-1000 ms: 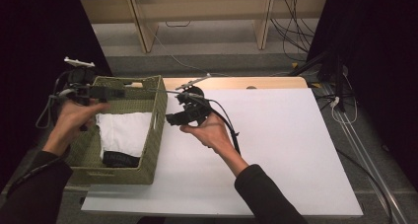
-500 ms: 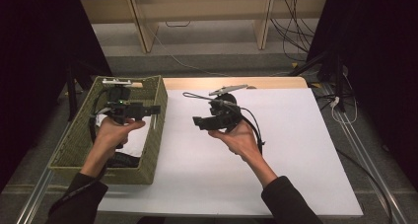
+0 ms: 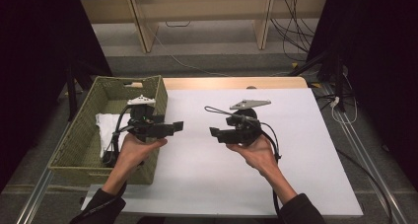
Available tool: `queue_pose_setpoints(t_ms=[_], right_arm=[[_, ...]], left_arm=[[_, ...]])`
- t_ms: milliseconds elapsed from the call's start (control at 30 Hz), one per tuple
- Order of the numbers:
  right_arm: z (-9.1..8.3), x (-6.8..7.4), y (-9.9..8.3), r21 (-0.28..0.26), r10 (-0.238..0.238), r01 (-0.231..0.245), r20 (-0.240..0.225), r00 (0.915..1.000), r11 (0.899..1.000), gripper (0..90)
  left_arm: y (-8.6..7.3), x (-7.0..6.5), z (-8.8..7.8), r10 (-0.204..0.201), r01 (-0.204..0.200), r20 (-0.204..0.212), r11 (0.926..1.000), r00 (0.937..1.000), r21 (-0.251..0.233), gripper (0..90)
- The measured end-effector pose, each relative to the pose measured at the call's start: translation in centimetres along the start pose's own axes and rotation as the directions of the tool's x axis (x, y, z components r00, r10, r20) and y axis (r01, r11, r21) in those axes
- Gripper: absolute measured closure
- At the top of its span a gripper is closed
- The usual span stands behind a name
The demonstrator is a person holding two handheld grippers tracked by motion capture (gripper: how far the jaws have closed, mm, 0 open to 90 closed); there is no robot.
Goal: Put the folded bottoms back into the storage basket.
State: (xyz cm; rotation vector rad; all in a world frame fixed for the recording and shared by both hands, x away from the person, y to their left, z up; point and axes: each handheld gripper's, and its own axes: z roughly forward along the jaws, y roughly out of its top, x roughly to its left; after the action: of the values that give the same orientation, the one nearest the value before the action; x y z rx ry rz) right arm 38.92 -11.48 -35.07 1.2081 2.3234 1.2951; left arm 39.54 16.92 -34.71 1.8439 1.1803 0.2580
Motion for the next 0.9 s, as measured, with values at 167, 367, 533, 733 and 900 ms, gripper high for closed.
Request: queue_pose_setpoints(t_ms=[167,367,533,733,900], right_arm=[[-0.4,-0.5,-1.4,-0.019,-0.002,0.002,0.007,1.0,1.0,32.6],[-1.1,-0.4,-2.9,-0.042,-0.024,0.025,0.014,0.9996,0.999,32.3],[-1.6,-0.3,-4.1,-0.064,-0.022,0.023,0.02,0.9996,0.998,31.4],[-2.3,-0.8,-5.9,-0.088,0.001,0.0,0.01,1.0,0.996,30.0],[-3.1,-1.4,-7.1,-0.121,0.022,-0.021,0.007,0.9997,0.992,29.8]], left_arm=[[-1.2,-0.4,0.4,0.008,-0.008,0.01,0.9999,0.9999,-0.015,16.6],[-2.9,-1.4,0.3,0.041,-0.039,0.038,0.9986,0.9984,-0.036,16.5],[-3.8,-2.2,0.4,0.05,-0.047,0.062,0.9973,0.9968,-0.056,16.6],[-5.1,-3.4,0.5,0.095,-0.09,0.085,0.9942,0.9918,-0.058,16.5],[-5.9,-3.7,0.4,0.101,-0.096,0.089,0.9933,0.9909,-0.064,16.5]])
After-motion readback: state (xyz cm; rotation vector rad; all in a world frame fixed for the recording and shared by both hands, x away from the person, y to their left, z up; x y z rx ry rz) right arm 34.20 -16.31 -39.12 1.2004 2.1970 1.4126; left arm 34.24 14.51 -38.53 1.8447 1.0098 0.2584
